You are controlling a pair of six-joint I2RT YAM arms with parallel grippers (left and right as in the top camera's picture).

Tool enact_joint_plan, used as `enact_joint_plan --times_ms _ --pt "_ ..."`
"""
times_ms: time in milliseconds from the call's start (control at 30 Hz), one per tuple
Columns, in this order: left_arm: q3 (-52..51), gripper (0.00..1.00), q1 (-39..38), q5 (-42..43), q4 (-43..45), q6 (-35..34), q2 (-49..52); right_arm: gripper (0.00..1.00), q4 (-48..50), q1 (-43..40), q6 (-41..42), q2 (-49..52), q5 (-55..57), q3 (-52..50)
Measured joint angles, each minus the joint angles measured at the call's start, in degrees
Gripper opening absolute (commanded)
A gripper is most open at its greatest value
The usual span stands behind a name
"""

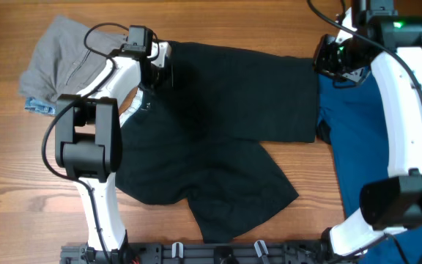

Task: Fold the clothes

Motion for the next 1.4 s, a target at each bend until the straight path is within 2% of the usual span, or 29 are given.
enact_joint_plan --times_ms 133,200,300,367,467,533,567,633,667,800,833,867,933,1000,1100,1167,1200,1233,1267,1400 --pt "1.0 0.04 -0.2 -3.3 2.1 -3.1 1.2 0.22 -0.7 0.0 -1.4 5.2 -0.2 0.0" --pt "2.0 0.04 0.2 -7.8 2.6 -7.6 1.7 0.22 -1.7 0.0 -1.7 9.3 -0.4 0.0" --pt "2.4 0.06 5.5 -9.2 7.0 -12.2 2.5 0.27 -1.0 0.0 -1.8 14.6 -0.6 0.0" --pt "3.8 0.15 10.3 -6.3 8.2 -13.6 3.6 0.33 3.2 0.0 -2.5 17.3 -0.8 0.0" --pt "6.3 0.22 13.9 -1.9 7.9 -14.7 5.1 0.33 7.1 0.0 -6.4 19.9 -3.4 0.0" --pt "7.0 0.28 13.7 -1.0 7.6 -15.0 5.4 0.34 5.6 0.0 -8.9 21.4 -5.0 -0.1" --pt "7.1 0.32 13.3 -0.9 7.6 -14.9 5.4 0.39 4.7 0.1 -10.4 22.2 -6.0 -0.3" --pt "7.5 0.40 12.6 -0.5 7.4 -14.3 5.4 0.54 3.8 0.4 -14.6 22.9 -9.4 -2.3" --pt "7.5 0.43 12.3 -0.3 7.0 -14.0 5.1 0.57 1.9 1.1 -18.0 23.0 -12.2 -4.8" --pt "7.5 0.55 12.0 0.2 2.8 -13.3 0.9 0.58 2.2 5.0 -24.3 23.1 -15.9 -13.6" --pt "7.5 0.58 12.0 0.2 1.1 -13.1 -1.2 0.51 3.3 6.1 -25.1 23.3 -16.3 -15.8" --pt "7.6 0.62 12.0 0.2 0.0 -13.1 -3.2 0.36 4.0 7.0 -25.3 23.4 -16.9 -17.7" --pt "7.8 0.65 12.0 0.3 -3.3 -12.3 -6.4 0.07 5.2 8.1 -25.7 23.1 -17.8 -19.9" --pt "7.9 0.65 12.0 0.6 -7.5 -10.6 -9.0 0.04 6.1 8.7 -25.4 23.1 -17.4 -21.5" --pt "7.9 0.71 12.0 0.5 -12.7 -6.6 -11.5 0.04 7.6 8.7 -20.1 22.4 -14.6 -21.7" --pt "7.9 0.85 12.0 -0.9 -17.7 -3.4 -14.0 0.18 10.2 7.0 -14.2 21.5 -9.4 -20.2" --pt "8.0 0.89 12.0 -2.9 -20.1 -1.8 -16.3 0.29 11.8 5.3 -12.9 21.5 -7.8 -19.1" --pt "8.1 0.90 12.0 -5.2 -22.6 -0.9 -18.0 0.36 13.2 3.4 -12.0 21.5 -6.5 -18.1" --pt "8.2 0.90 12.0 -6.6 -24.2 -0.5 -18.8 0.40 13.7 2.1 -11.4 21.6 -5.5 -17.2" --pt "8.5 0.90 12.5 -9.9 -34.6 0.2 -19.1 0.42 12.7 -0.6 -9.9 21.6 -1.8 -14.6"
